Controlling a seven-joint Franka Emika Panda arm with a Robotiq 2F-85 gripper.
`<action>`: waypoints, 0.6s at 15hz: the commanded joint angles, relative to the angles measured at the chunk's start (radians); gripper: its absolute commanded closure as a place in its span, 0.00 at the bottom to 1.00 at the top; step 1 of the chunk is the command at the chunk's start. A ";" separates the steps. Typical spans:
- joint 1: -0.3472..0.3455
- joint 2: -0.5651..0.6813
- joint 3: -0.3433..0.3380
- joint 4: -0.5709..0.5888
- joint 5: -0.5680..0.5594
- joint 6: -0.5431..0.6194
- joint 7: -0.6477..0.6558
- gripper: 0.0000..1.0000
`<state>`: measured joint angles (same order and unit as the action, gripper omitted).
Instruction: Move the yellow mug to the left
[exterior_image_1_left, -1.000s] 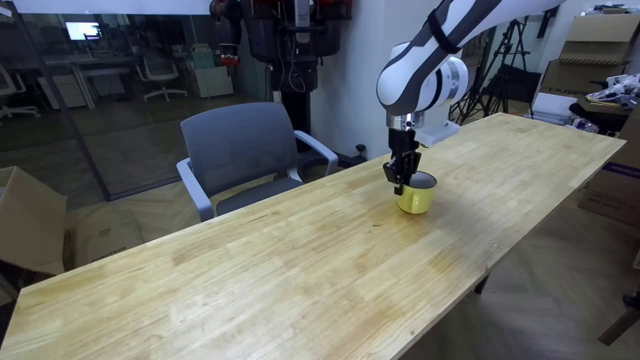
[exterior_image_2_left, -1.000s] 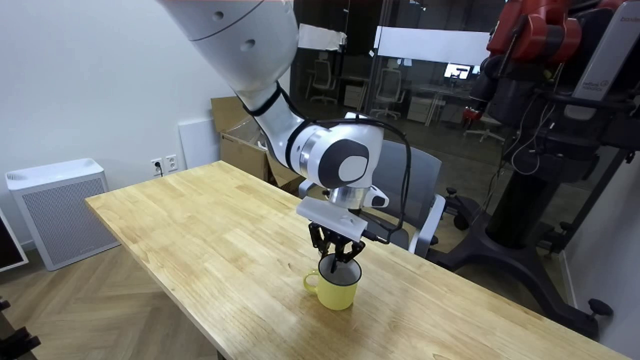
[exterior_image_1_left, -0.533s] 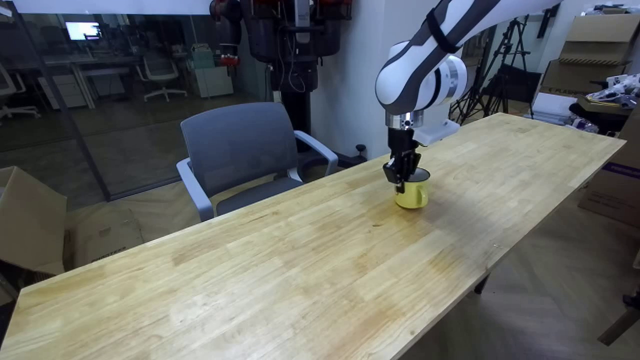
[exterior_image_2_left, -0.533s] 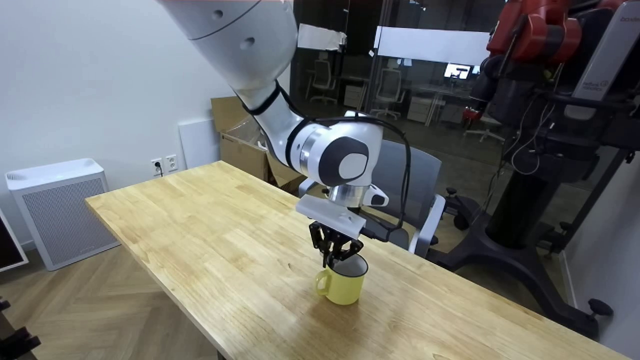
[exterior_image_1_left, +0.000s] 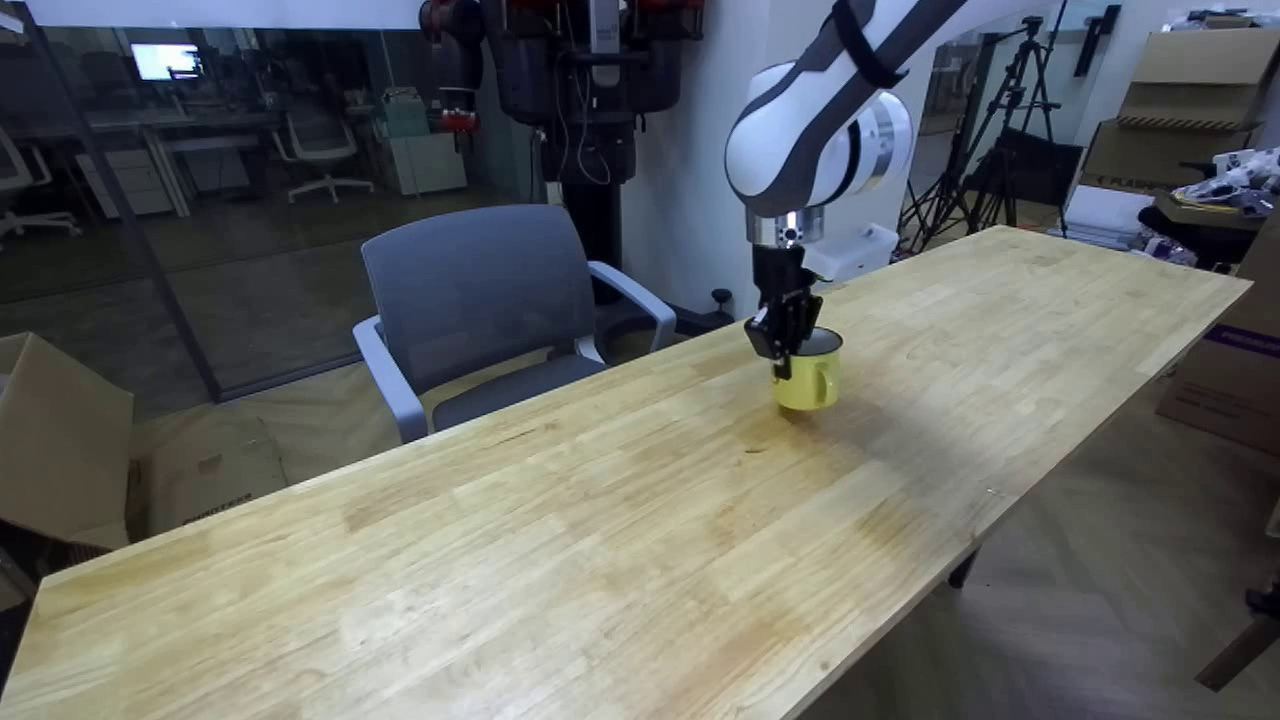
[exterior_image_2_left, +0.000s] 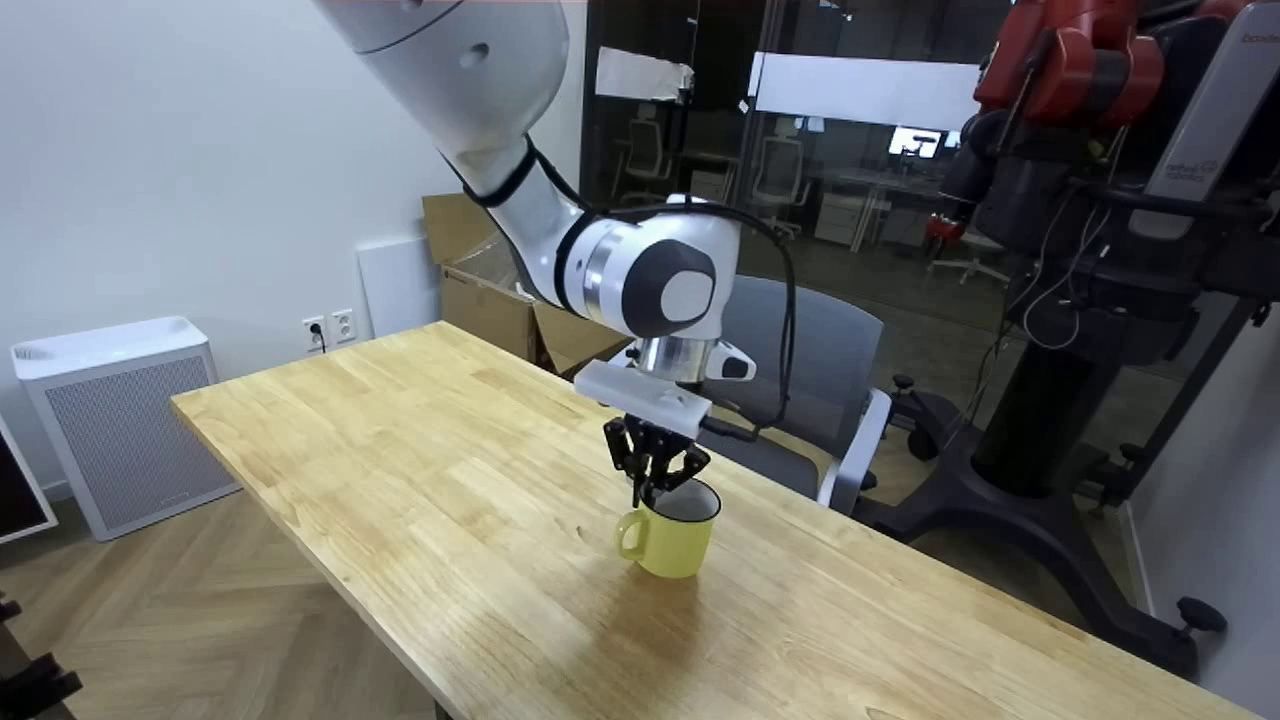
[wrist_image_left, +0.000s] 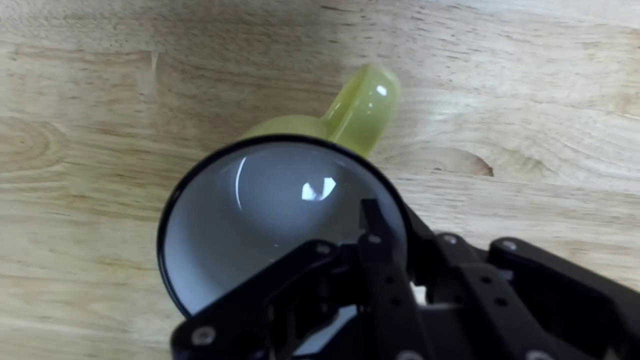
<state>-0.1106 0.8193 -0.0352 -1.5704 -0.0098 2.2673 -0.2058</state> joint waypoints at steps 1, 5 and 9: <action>0.070 -0.031 -0.024 0.024 -0.060 -0.031 0.097 0.97; 0.113 -0.028 -0.014 0.044 -0.070 -0.009 0.162 0.97; 0.095 -0.035 0.036 0.053 0.022 -0.018 0.182 0.97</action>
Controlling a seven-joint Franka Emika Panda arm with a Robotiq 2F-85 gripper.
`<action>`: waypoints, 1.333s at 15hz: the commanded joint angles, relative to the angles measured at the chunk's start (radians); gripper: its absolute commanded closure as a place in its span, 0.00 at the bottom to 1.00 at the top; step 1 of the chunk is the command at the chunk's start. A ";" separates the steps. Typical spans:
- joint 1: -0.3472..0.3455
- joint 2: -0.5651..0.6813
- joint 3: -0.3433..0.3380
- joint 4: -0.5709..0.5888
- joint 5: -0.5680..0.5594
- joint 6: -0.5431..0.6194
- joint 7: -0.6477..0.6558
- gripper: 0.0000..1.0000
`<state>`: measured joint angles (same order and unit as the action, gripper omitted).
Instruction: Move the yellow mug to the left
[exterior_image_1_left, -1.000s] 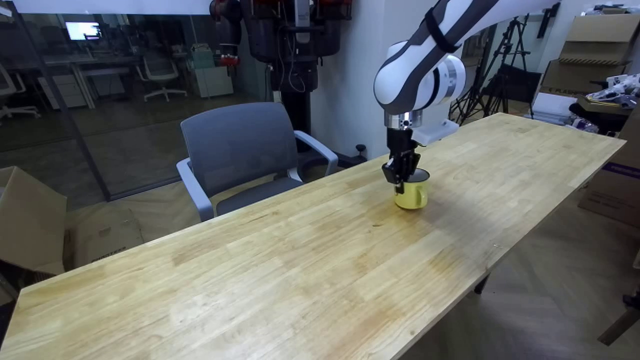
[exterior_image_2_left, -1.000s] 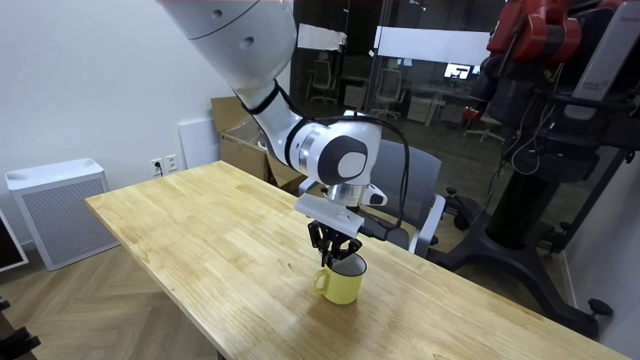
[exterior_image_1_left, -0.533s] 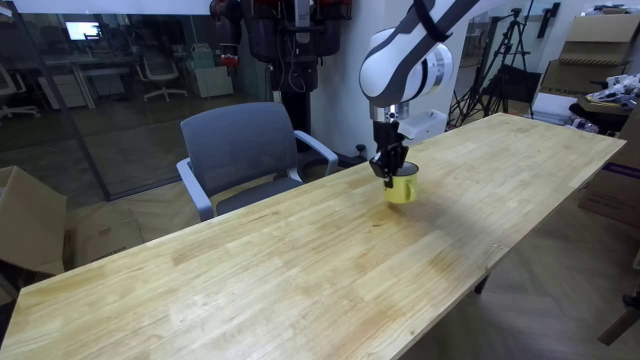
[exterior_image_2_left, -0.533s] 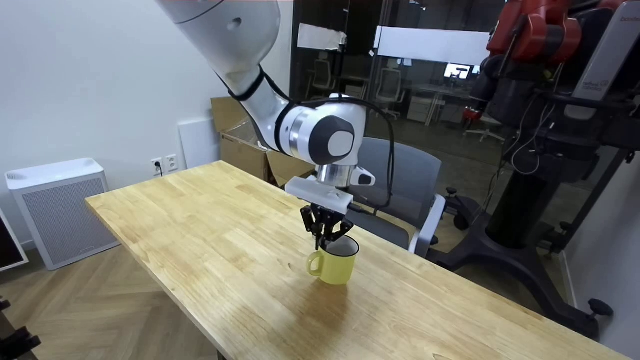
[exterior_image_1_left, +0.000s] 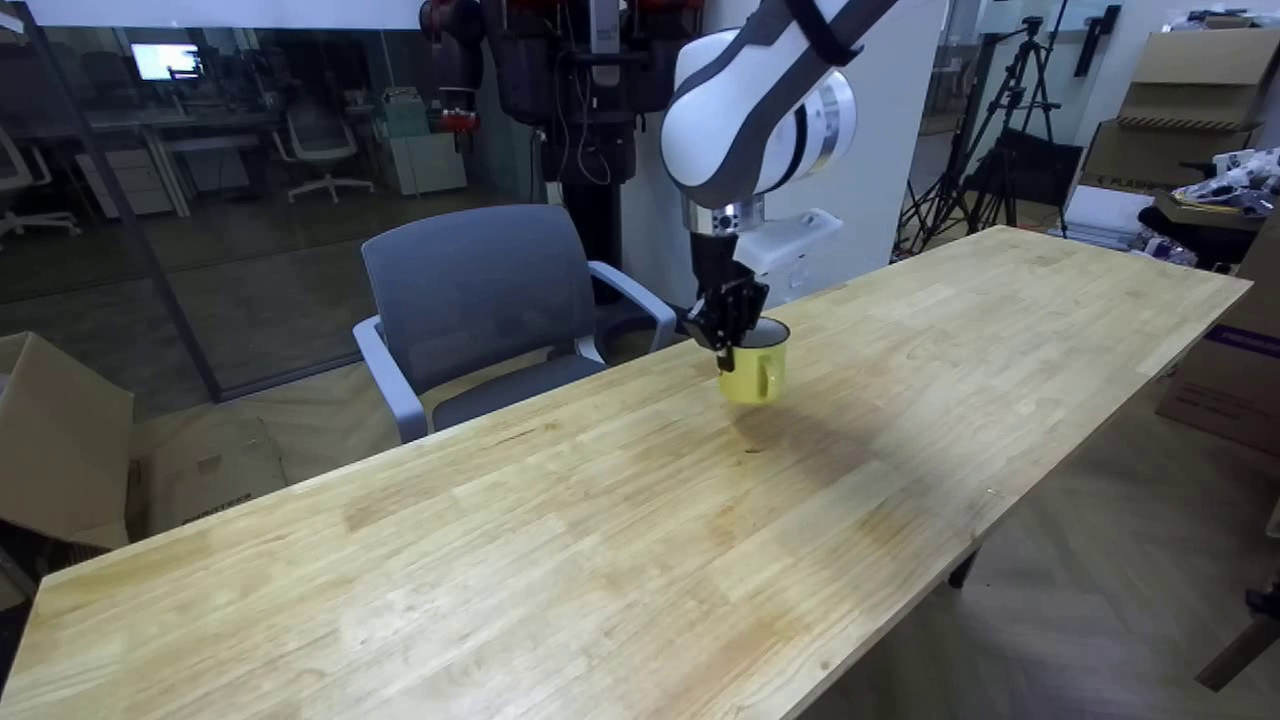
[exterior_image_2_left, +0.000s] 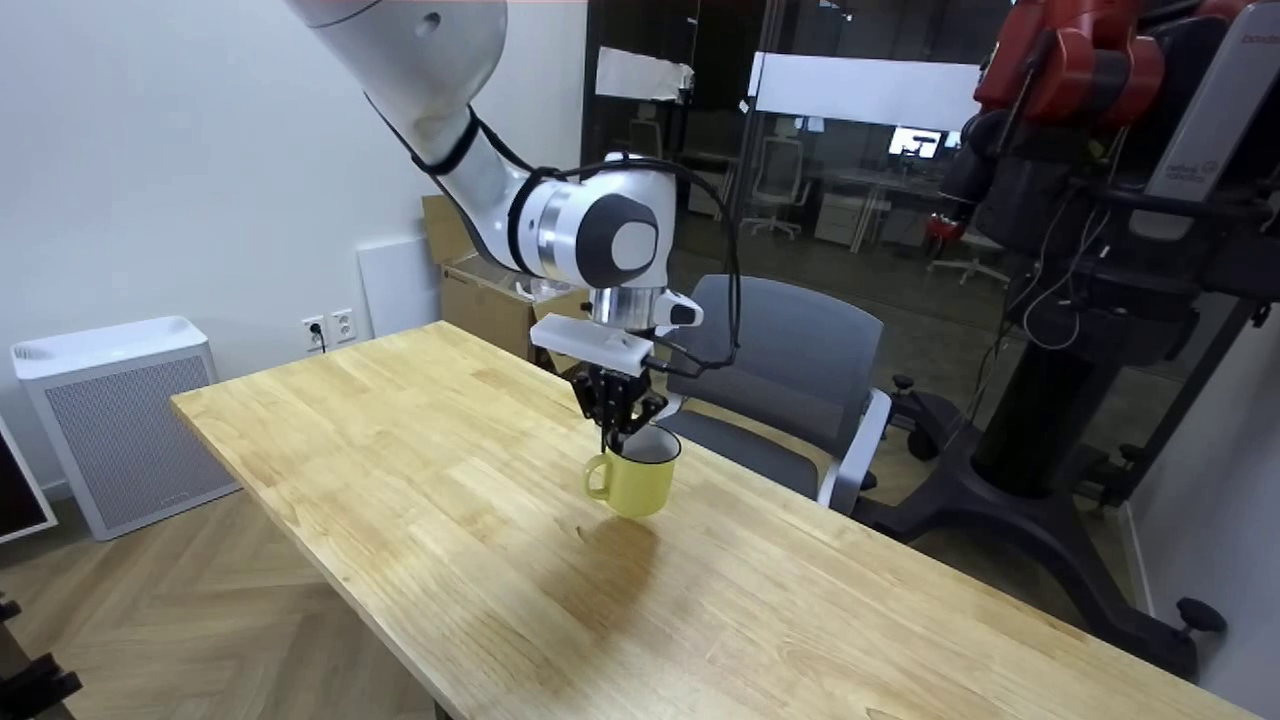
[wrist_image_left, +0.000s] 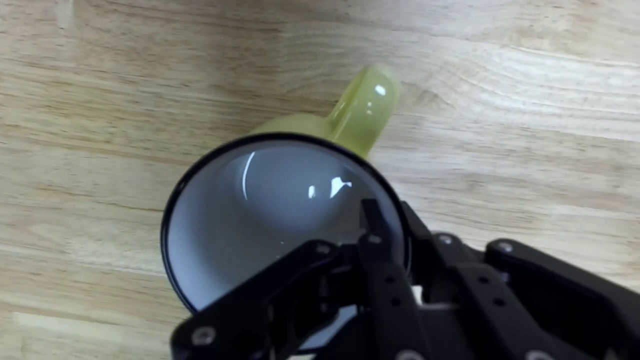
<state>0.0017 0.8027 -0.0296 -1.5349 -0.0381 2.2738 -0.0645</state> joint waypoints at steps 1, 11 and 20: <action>-0.019 -0.022 0.039 0.012 0.071 -0.014 0.043 0.97; 0.036 0.071 0.003 0.061 0.064 -0.020 0.143 0.97; 0.057 0.105 -0.012 0.100 0.048 -0.052 0.186 0.97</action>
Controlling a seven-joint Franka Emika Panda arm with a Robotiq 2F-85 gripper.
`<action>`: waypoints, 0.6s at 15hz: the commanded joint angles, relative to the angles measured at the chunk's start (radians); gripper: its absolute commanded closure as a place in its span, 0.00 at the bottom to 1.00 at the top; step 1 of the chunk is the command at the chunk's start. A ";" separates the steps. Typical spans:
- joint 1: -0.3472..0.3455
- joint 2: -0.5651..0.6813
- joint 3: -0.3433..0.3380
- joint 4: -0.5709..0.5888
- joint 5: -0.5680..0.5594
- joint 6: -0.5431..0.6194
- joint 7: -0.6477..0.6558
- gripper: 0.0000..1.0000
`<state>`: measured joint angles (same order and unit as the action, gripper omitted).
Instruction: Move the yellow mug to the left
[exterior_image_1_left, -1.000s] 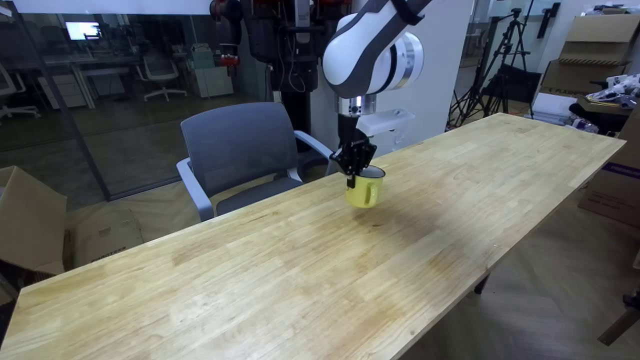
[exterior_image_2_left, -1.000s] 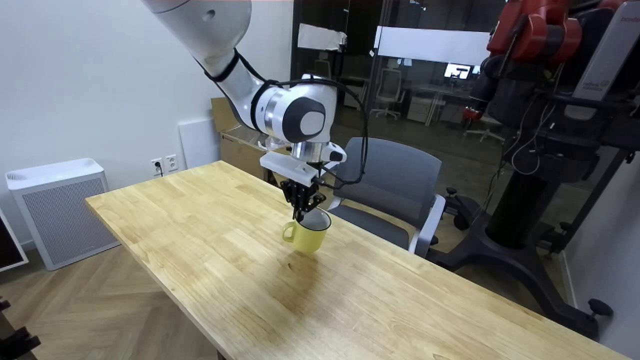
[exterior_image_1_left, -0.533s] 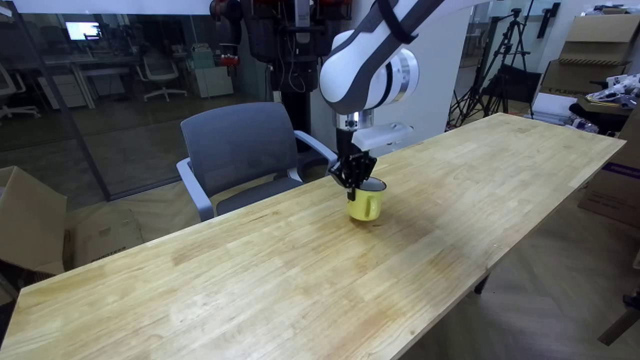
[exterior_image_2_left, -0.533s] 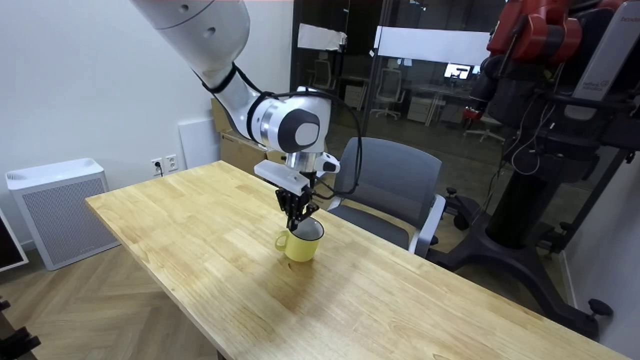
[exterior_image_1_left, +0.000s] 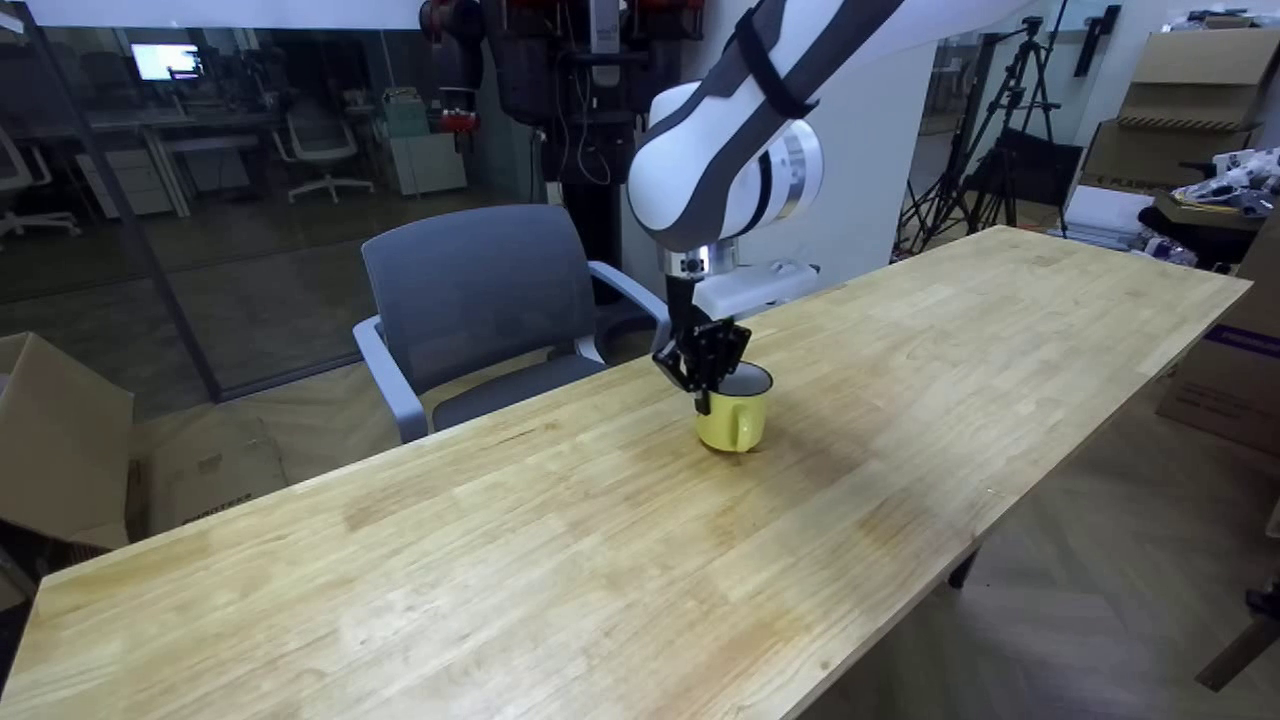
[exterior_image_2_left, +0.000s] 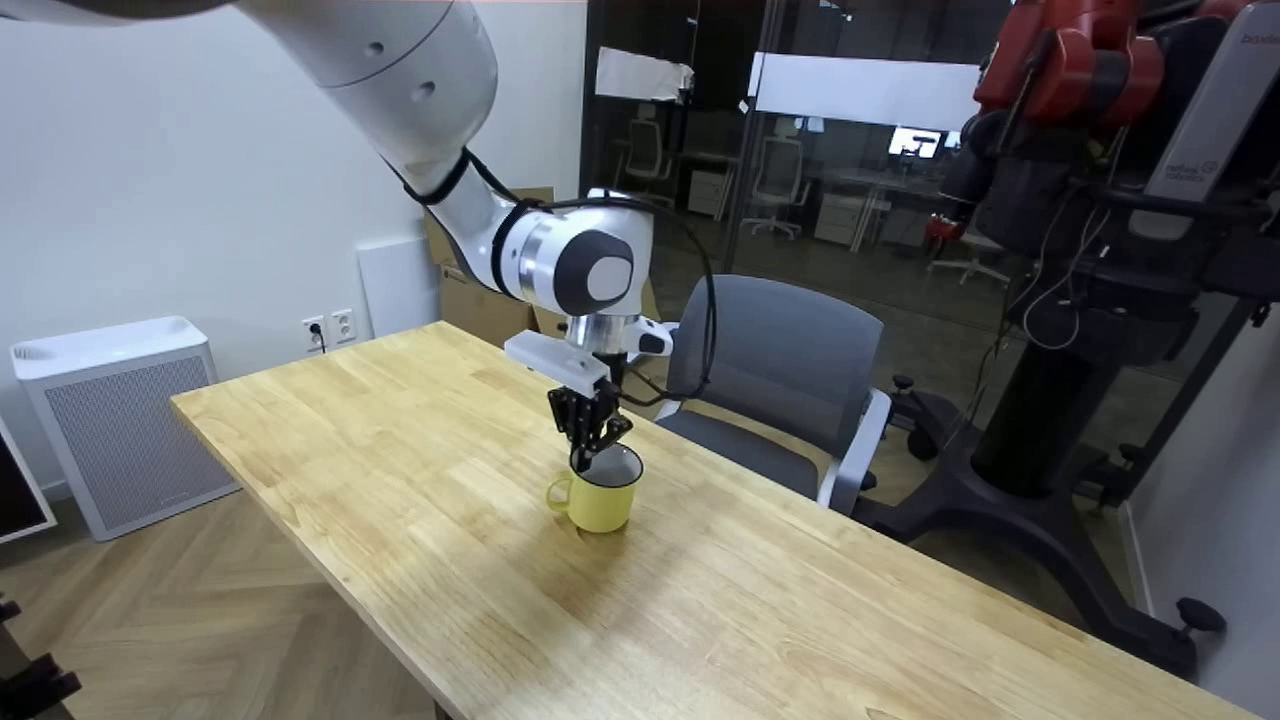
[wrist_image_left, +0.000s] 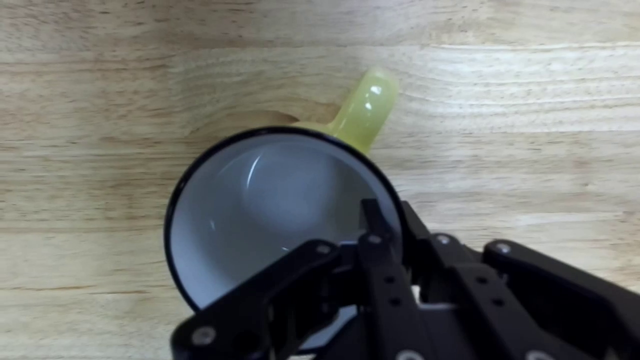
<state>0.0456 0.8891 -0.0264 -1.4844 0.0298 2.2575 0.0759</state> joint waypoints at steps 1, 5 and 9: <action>0.014 0.018 -0.014 0.049 -0.021 -0.039 0.046 0.97; 0.012 0.017 -0.011 0.053 -0.023 -0.058 0.043 0.80; 0.019 0.004 -0.019 0.050 -0.034 -0.081 0.052 0.43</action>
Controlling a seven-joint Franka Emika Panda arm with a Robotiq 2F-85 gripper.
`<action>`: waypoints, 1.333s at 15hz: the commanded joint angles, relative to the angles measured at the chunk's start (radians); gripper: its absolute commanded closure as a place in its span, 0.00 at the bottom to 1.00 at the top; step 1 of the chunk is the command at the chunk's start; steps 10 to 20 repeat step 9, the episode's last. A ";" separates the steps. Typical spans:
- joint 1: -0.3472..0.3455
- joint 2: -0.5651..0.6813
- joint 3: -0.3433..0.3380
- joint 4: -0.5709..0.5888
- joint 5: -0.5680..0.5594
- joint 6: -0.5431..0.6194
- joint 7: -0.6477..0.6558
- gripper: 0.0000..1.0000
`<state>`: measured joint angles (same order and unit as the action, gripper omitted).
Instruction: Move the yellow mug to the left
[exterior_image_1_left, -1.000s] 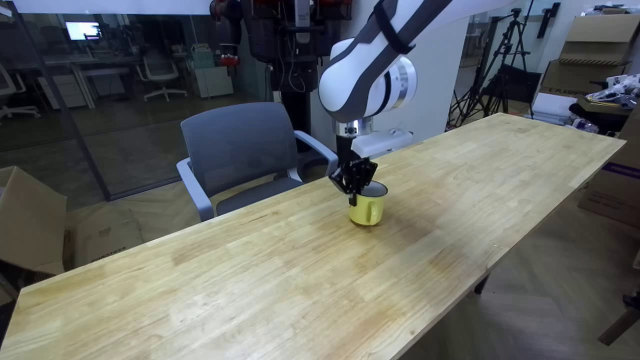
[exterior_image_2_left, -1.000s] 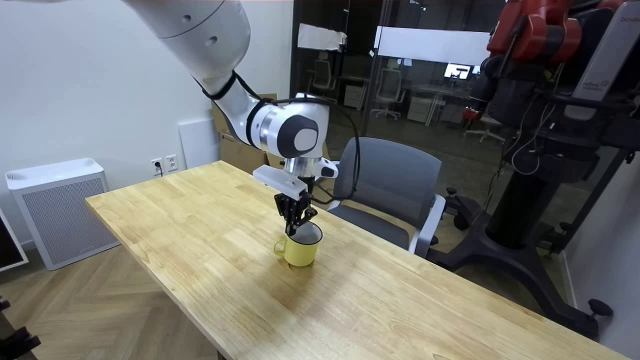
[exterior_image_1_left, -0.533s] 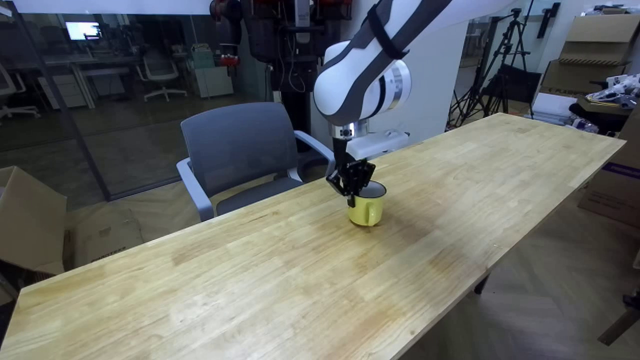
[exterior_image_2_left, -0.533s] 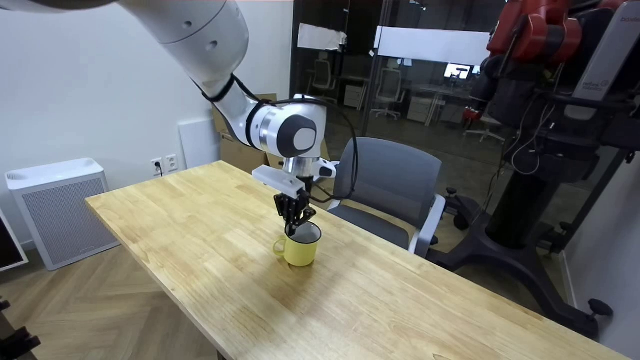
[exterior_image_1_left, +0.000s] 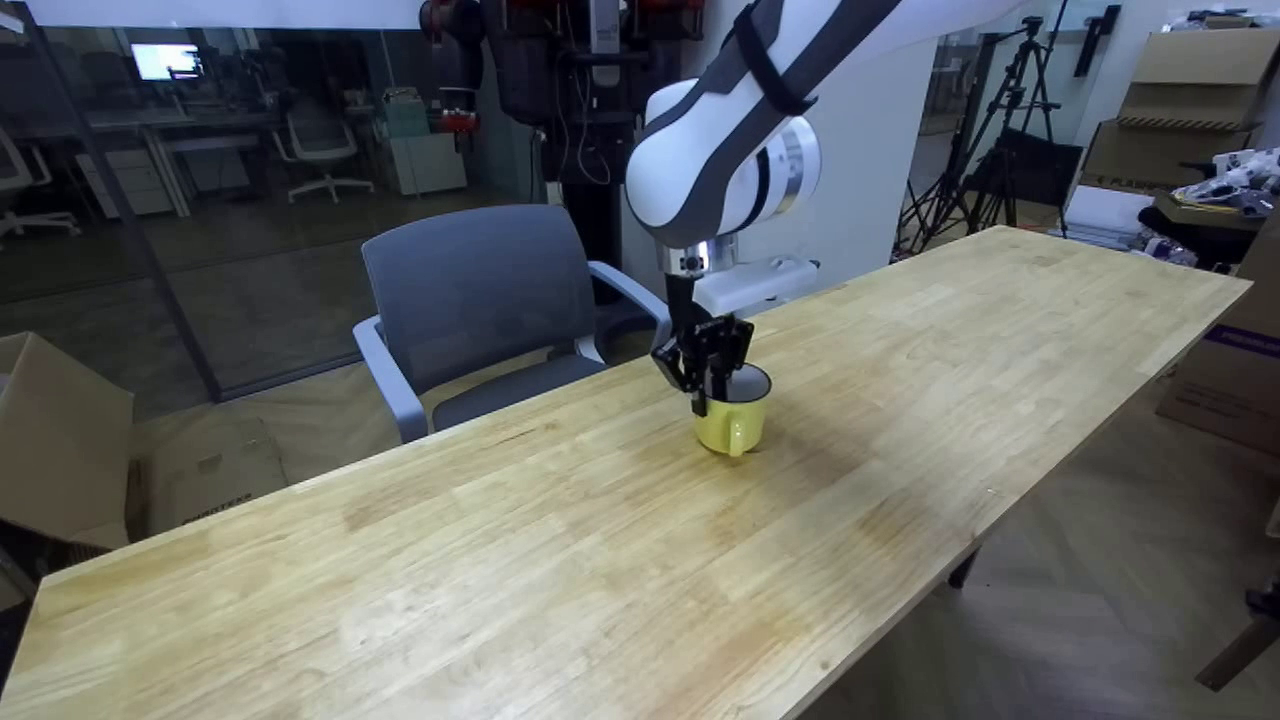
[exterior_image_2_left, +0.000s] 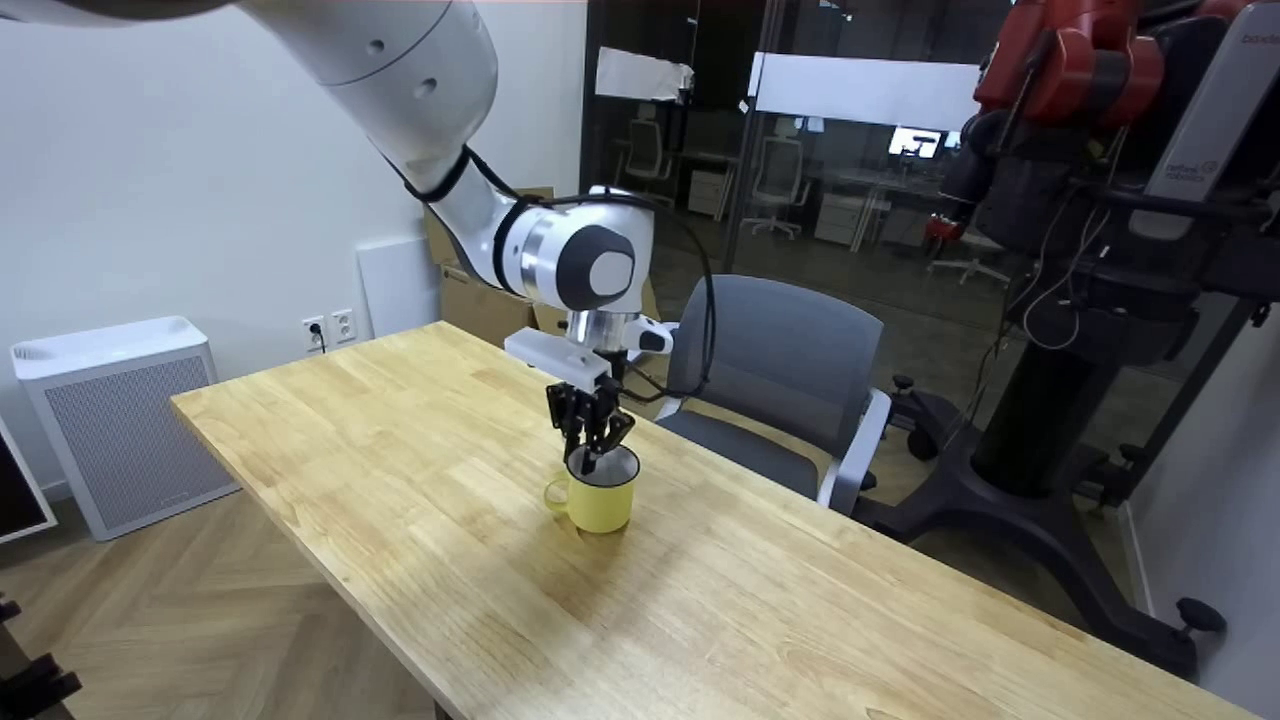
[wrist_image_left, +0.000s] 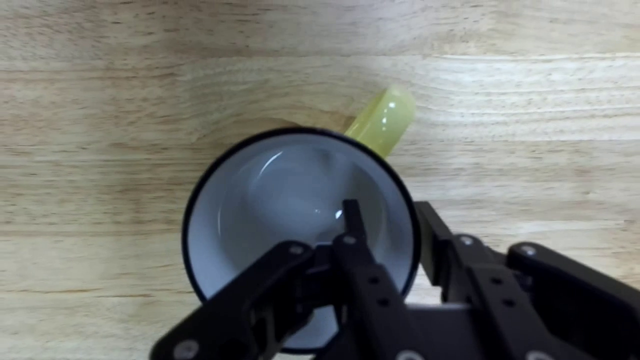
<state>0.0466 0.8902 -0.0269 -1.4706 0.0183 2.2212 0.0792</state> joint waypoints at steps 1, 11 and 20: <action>0.020 -0.002 -0.022 0.035 -0.027 -0.048 0.052 0.37; 0.008 -0.019 -0.009 0.016 -0.033 -0.032 0.020 0.08; 0.008 -0.019 -0.009 0.016 -0.033 -0.032 0.020 0.08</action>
